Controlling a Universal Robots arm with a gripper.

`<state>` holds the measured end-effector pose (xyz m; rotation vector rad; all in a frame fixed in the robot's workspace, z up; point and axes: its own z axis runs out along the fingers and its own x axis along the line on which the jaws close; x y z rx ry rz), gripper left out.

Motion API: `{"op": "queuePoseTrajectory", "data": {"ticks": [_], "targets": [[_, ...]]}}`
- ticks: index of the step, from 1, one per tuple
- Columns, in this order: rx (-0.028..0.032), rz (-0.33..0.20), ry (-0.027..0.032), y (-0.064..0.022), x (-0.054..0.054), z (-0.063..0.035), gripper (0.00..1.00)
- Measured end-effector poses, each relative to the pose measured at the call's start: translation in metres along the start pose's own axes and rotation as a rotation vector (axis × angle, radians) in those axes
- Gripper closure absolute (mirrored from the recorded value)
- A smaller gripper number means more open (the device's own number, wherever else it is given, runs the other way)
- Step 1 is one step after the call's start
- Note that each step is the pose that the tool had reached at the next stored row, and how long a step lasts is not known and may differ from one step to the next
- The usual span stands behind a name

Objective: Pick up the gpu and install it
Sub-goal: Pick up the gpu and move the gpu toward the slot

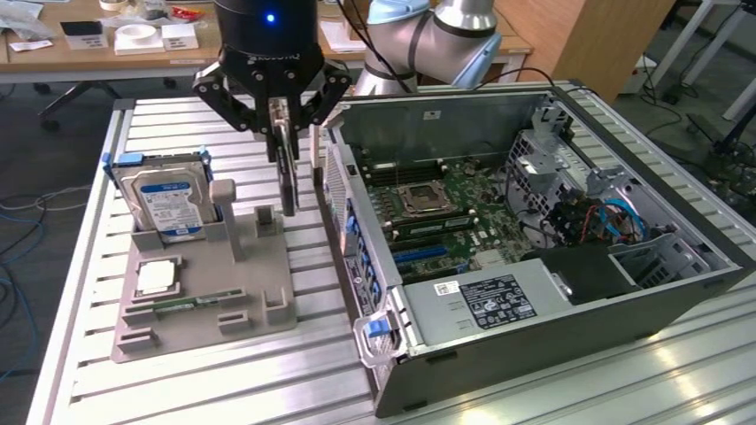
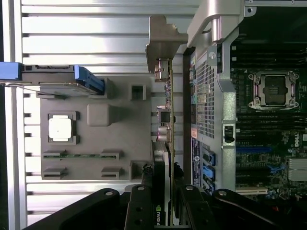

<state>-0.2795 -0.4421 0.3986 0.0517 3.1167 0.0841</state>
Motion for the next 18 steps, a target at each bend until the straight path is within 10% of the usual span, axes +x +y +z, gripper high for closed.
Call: {"op": "queuePoseTrajectory", "data": {"ticks": [18], "targets": [[0.0000,0.000,0.0000,0.0009,-0.012,-0.0085,0.73]]}}
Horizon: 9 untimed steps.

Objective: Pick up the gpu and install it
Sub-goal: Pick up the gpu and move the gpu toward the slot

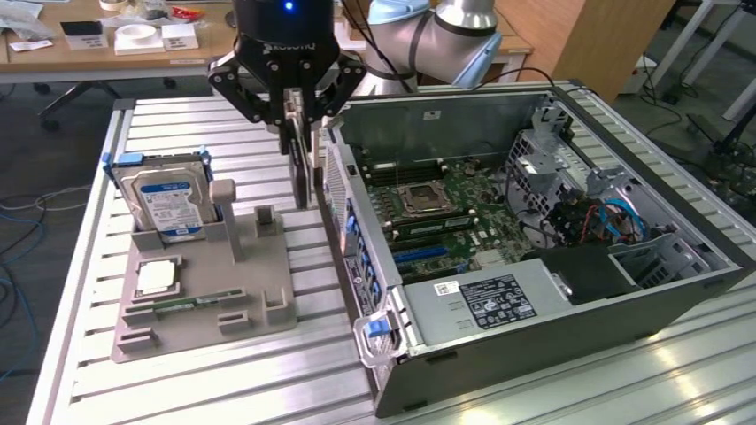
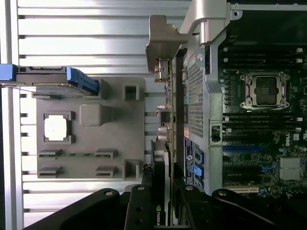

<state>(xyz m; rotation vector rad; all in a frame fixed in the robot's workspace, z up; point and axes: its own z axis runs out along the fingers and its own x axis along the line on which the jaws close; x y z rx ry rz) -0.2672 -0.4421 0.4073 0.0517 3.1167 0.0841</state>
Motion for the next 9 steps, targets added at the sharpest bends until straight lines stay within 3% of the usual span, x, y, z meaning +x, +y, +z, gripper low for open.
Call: {"op": "queuePoseTrajectory", "data": {"ticks": [9], "targets": [[-0.0001,0.000,0.0000,0.0003,-0.0001,-0.0047,0.73]]}}
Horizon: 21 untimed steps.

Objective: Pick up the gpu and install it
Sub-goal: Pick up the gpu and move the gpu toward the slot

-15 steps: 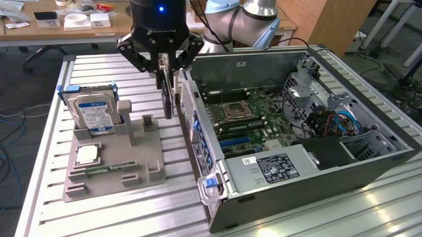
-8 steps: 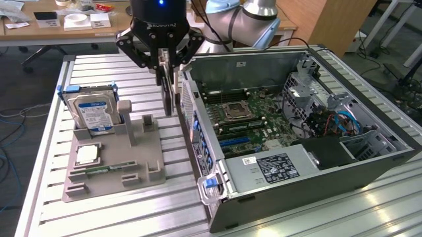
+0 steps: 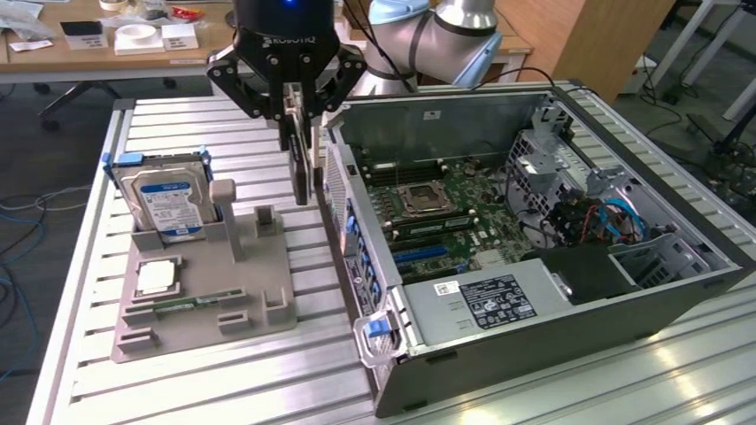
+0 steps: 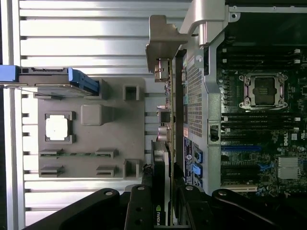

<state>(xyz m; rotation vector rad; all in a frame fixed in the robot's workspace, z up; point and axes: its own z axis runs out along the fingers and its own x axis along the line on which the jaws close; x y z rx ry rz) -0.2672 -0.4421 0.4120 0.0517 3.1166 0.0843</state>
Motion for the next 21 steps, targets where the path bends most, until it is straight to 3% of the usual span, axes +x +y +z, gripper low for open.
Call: {"op": "queuePoseTrajectory", "data": {"ticks": [9,21], "targets": [[0.0001,0.000,0.0001,0.0004,-0.011,0.0002,0.73],[-0.0032,0.000,0.0001,0.0013,-0.041,0.0010,0.73]]}}
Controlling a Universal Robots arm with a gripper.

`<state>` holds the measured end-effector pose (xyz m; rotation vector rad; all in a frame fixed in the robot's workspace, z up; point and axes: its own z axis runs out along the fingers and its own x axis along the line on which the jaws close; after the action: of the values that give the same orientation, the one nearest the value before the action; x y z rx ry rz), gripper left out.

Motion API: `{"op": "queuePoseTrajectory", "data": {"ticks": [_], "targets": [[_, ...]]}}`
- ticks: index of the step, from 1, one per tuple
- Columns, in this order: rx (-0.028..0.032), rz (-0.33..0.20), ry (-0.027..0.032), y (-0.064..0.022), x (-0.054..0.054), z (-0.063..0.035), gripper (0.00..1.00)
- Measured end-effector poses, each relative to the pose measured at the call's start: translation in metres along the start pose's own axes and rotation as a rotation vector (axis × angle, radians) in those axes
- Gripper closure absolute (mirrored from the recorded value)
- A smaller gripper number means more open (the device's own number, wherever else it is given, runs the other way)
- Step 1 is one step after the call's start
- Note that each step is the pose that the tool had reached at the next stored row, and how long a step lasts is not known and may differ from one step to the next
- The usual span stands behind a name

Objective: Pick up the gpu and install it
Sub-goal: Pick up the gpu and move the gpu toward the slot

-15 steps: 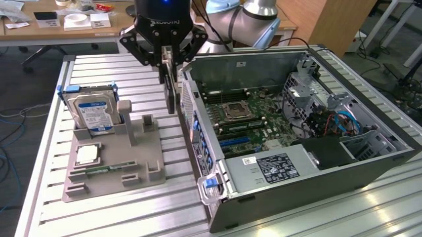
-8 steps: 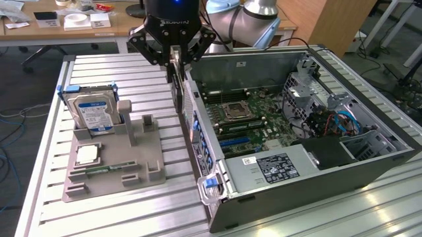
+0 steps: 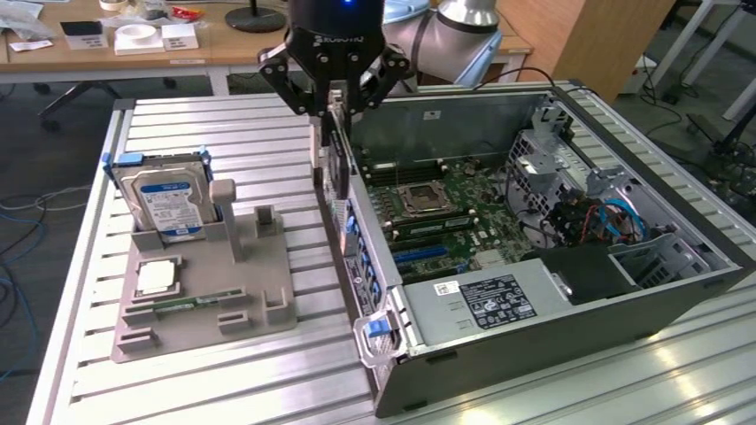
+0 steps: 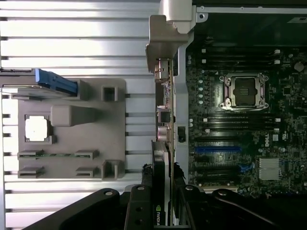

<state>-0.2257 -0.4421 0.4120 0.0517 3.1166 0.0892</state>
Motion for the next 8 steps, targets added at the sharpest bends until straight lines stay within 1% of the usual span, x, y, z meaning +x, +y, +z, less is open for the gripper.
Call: {"op": "queuePoseTrajectory", "data": {"ticks": [8], "targets": [[-0.0046,0.000,0.0002,0.0008,-0.025,0.0006,0.73]]}}
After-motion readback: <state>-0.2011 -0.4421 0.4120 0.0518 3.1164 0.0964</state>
